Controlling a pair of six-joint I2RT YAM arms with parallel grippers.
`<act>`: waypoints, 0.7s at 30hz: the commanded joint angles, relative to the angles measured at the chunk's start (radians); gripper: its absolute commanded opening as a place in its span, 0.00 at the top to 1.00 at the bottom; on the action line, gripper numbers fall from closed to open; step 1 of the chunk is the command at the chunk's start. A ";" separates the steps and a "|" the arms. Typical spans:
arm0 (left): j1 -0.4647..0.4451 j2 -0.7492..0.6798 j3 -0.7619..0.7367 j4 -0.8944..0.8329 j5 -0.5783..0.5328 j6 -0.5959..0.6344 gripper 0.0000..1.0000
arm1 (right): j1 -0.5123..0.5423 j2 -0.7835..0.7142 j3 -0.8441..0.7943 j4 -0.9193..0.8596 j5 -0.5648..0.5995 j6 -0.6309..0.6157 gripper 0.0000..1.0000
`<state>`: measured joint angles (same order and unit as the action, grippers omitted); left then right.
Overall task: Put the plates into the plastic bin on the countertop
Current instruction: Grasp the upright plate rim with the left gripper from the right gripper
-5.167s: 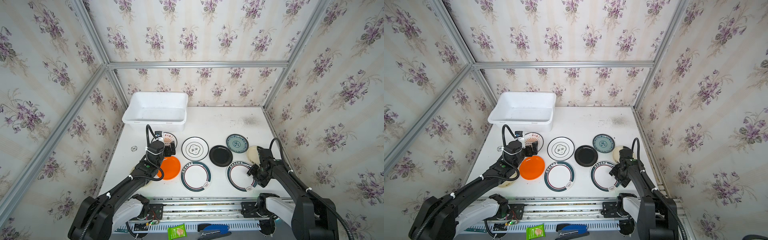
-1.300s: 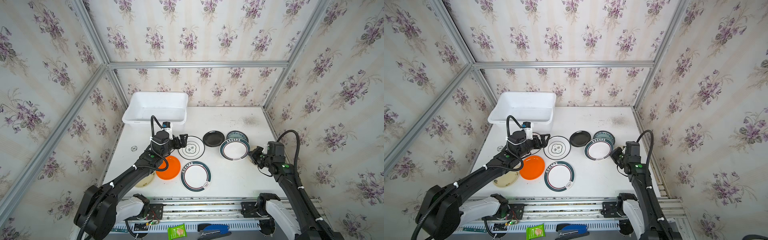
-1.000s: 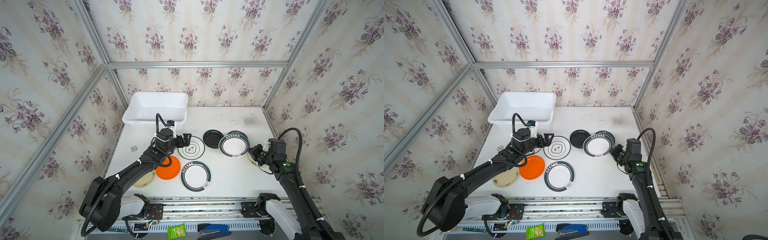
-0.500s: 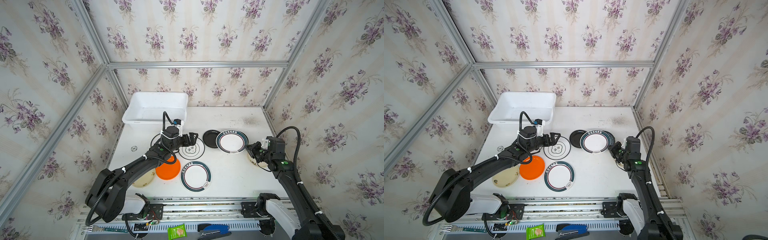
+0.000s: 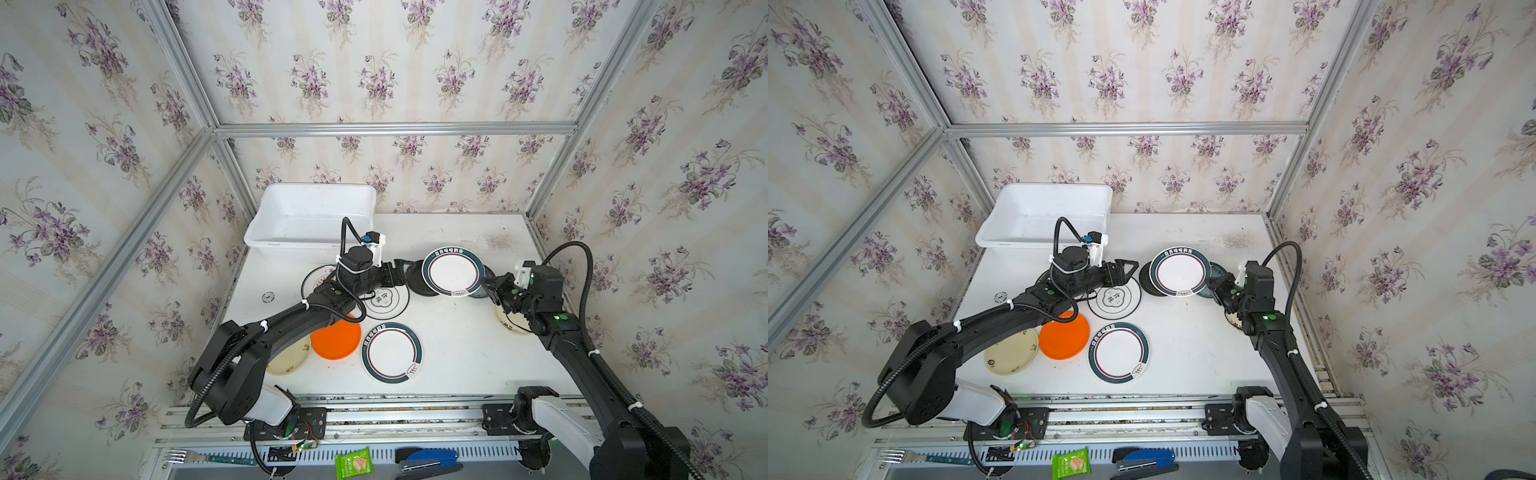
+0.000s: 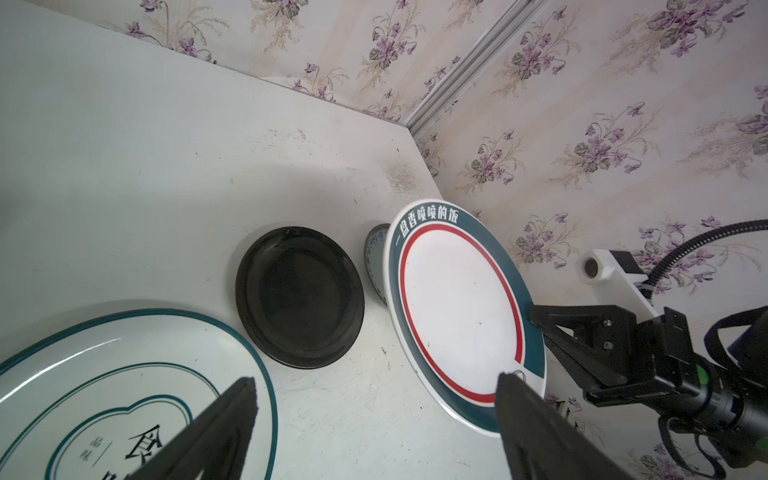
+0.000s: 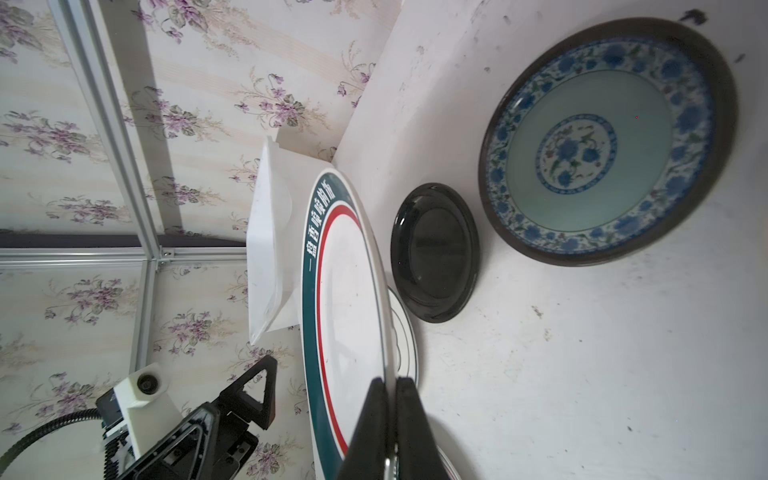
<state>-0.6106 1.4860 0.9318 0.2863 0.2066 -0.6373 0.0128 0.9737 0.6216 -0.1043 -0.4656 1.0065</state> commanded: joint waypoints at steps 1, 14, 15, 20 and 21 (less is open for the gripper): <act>-0.003 0.006 0.004 0.060 -0.002 -0.021 0.13 | 0.042 0.022 0.026 0.136 -0.007 0.035 1.00; -0.009 0.033 -0.007 0.100 -0.049 -0.060 0.24 | 0.177 0.109 0.032 0.294 0.016 0.079 1.00; -0.009 0.035 -0.005 0.103 -0.043 -0.062 0.24 | 0.179 0.109 0.032 0.297 0.018 0.079 1.00; -0.009 0.052 -0.005 0.125 -0.014 -0.083 0.29 | 0.205 0.111 0.015 0.336 0.050 0.079 1.00; -0.009 0.054 -0.005 0.130 -0.010 -0.087 0.32 | 0.206 0.117 0.015 0.340 0.046 0.079 1.00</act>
<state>-0.6193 1.5352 0.9226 0.3584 0.1707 -0.7059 0.2115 1.0843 0.6331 0.1326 -0.4278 1.0775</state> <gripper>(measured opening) 0.709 0.086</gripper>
